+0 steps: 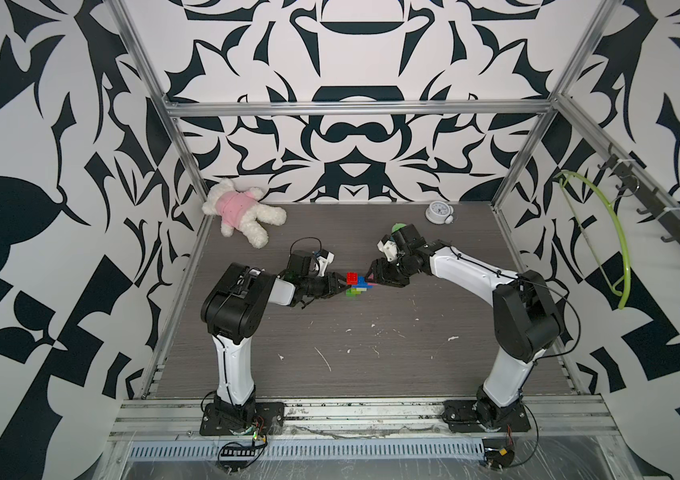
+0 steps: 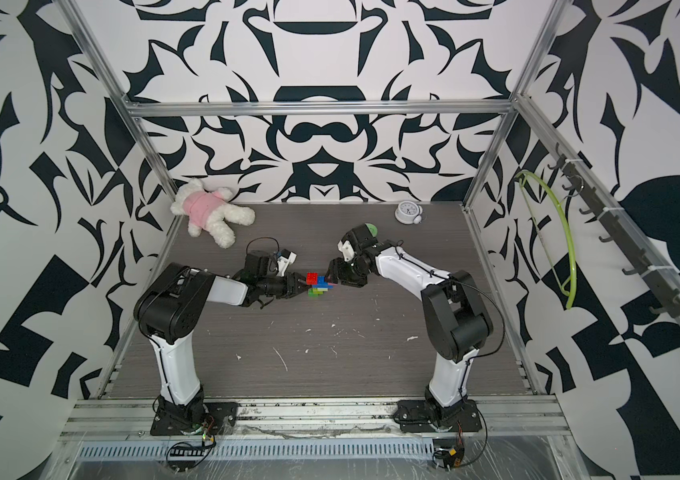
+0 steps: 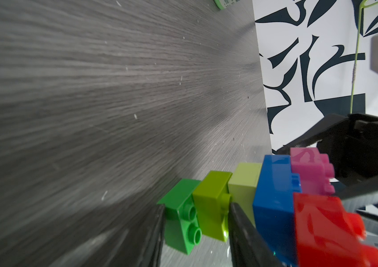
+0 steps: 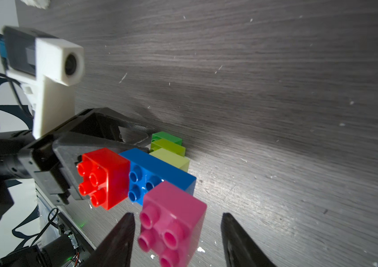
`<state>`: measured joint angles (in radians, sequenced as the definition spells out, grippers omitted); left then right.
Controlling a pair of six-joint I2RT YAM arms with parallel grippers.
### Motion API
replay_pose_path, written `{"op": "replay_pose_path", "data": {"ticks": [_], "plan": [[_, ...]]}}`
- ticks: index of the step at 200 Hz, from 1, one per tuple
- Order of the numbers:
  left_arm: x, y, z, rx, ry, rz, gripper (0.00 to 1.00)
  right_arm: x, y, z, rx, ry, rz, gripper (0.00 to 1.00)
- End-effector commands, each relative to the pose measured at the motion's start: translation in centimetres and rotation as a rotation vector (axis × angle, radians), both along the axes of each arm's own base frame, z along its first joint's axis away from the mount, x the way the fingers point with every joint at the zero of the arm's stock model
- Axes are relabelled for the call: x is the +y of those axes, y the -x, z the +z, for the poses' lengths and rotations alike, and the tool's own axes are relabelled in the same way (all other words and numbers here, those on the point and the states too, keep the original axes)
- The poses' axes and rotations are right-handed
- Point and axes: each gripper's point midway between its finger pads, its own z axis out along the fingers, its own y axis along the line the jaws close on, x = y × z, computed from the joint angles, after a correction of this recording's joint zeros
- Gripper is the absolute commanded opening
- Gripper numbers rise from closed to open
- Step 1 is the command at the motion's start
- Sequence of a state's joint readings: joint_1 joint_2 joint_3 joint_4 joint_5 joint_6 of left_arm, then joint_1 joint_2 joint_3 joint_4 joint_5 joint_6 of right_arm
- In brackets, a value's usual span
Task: Assemble the letter y with lego
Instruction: Assemble the lego brick with the lego brick, then adjust the lego brick at the center of the board.
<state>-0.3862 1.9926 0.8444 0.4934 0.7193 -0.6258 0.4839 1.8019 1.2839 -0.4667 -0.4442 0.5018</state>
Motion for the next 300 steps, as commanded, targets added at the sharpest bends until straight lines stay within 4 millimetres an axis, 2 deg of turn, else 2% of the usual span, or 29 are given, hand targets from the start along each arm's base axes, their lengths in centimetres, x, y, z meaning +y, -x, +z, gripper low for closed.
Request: {"op": "replay_pose_path", "data": {"ticks": [1,95,210,300], "plan": [[8.2,8.2,-13.4,0.442,-0.47,0.15,0.46,0.9,-0.6,2.0,-0.042,-0.021,0.013,0.63],[8.3,8.2,-13.5,0.445,-0.47,0.149,0.46,1.6,-0.8,1.2,-0.028,0.001,0.03,0.58],[8.2,8.2,-13.5,0.446,-0.469,0.149,0.46,1.8,-1.0,0.1,-0.014,0.025,0.034,0.56],[8.2,8.2,-13.4,0.445,-0.469,0.149,0.46,1.4,-0.4,-1.9,0.029,0.092,0.044,0.53]]}}
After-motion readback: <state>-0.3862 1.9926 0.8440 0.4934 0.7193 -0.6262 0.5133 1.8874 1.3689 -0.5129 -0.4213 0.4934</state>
